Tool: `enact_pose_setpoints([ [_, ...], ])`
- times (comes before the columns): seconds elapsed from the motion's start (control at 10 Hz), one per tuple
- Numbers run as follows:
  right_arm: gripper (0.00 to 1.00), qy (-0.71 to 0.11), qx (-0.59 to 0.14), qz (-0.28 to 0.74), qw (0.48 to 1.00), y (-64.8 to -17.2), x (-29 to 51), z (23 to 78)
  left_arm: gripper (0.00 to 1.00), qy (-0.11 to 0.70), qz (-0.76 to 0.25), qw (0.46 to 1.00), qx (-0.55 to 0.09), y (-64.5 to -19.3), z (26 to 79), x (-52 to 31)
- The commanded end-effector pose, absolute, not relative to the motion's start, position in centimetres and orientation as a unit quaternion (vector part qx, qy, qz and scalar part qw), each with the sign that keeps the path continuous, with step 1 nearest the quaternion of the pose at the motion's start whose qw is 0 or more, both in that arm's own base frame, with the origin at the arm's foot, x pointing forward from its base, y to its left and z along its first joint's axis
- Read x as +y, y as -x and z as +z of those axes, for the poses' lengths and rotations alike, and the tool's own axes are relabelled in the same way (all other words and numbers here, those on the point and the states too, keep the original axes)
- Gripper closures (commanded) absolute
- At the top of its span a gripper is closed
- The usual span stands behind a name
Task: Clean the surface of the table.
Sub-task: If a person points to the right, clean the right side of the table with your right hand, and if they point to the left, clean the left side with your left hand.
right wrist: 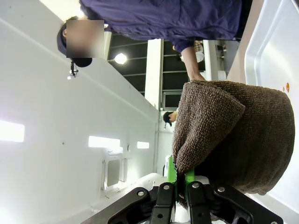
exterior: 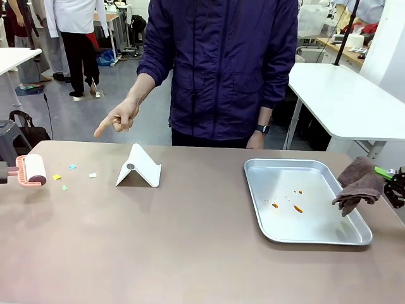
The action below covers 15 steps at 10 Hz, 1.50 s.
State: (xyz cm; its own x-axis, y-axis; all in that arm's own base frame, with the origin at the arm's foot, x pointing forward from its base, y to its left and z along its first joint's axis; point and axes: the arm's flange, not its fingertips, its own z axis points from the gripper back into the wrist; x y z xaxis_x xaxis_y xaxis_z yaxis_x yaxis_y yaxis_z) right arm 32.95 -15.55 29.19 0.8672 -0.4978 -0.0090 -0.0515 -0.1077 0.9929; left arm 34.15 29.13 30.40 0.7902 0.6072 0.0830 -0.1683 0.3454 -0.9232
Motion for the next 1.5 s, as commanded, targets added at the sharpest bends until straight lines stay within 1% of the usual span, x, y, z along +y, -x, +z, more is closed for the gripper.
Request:
enact_pose_setpoints([
  [0.0,1.0,-0.721,-0.182,-0.173,0.646,-33.0,-15.4,29.9,0.78,0.499,0.238,0.806,-0.214,-33.8,31.3,27.9],
  [0.3,1.0,-0.721,-0.182,-0.173,0.646,-33.0,-15.4,29.9,0.78,0.464,0.264,0.815,-0.225,-34.7,31.5,27.0],
  [0.7,1.0,-0.721,-0.182,-0.173,0.646,-33.0,-15.4,29.9,0.78,0.432,0.262,0.837,-0.209,-35.9,31.7,25.9],
  [0.9,1.0,-0.721,-0.182,-0.173,0.646,-33.0,-15.4,29.9,0.78,0.421,0.26,0.851,-0.178,-36.8,31.8,25.1],
  [1.4,1.0,-0.721,-0.182,-0.173,0.646,-33.0,-15.4,29.9,0.78,0.381,0.272,0.87,-0.156,-40.3,31.3,22.9],
])
